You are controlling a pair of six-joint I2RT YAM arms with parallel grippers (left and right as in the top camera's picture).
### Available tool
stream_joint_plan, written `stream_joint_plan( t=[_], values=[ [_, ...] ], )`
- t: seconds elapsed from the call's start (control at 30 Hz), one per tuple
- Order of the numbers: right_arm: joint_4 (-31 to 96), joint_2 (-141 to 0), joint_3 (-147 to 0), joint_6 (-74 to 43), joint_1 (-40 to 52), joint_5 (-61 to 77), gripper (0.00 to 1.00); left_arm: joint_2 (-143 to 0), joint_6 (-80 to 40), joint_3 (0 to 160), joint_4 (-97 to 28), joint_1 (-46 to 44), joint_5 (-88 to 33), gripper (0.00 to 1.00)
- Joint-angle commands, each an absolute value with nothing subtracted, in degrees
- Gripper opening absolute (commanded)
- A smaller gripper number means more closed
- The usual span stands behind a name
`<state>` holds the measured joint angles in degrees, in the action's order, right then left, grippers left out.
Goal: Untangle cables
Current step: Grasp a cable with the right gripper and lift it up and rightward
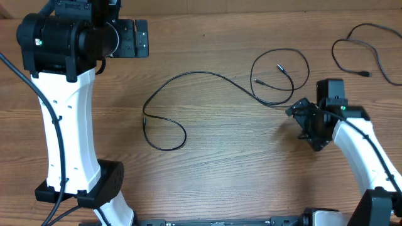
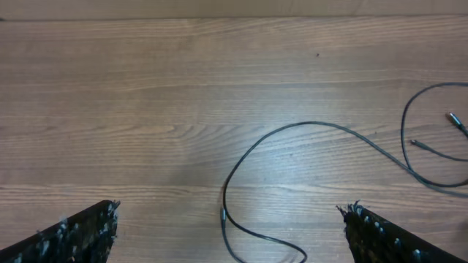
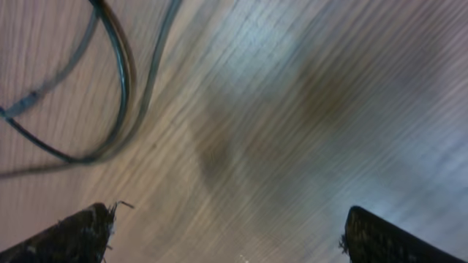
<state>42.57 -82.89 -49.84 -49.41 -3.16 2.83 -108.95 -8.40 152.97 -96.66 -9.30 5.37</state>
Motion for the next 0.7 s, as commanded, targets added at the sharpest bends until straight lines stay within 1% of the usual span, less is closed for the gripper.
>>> stream_joint_plan(
  t=[0.0,0.07,0.2,0.27,0.47,0.5,0.53,0.57,0.6,0.67],
  values=[
    [33.30,-84.07,-46.48,-60.05,-3.55,4.95,1.00,-109.38,-7.27,152.70,-96.79,-9.47,4.64,1.00],
    [28.62,-85.89,-46.50,-62.22,-3.55,5.02,1.00,-109.38,-7.27,152.70,-96.79,-9.47,4.64,1.00],
    [17.37,-90.50,-46.50,-62.50,-3.57,4.97,1.00,-109.38,-7.27,152.70,-96.79,-9.47,4.62,1.00],
    [16.75,-92.27,-46.50,-64.38,-3.68,4.08,1.00,-109.38,-7.25,152.70,-96.79,-9.47,4.62,1.00],
    [15.75,-97.17,-46.50,-64.49,-5.85,3.64,1.00,-109.38,-6.81,152.70,-96.79,-9.47,4.56,1.00],
    [15.51,-98.04,-46.50,-64.47,-6.55,3.75,0.96,-109.38,-6.81,152.70,-96.79,-9.47,4.45,1.00],
    [15.42,-98.48,-46.50,-64.23,-7.03,3.75,0.90,-109.38,-6.83,152.70,-96.79,-9.47,4.43,1.00],
    [15.16,-98.89,-46.50,-63.92,-7.46,3.70,0.78,-109.38,-6.81,152.70,-96.79,-9.47,4.43,1.00],
    [14.15,-99.37,-46.50,-62.11,-8.43,3.70,0.56,-109.38,-6.81,152.70,-96.79,-9.47,4.43,1.00],
    [13.08,-99.46,-46.50,-59.51,-9.58,3.75,0.23,-109.38,-6.81,152.70,-96.79,-9.45,4.43,1.00]
  ],
)
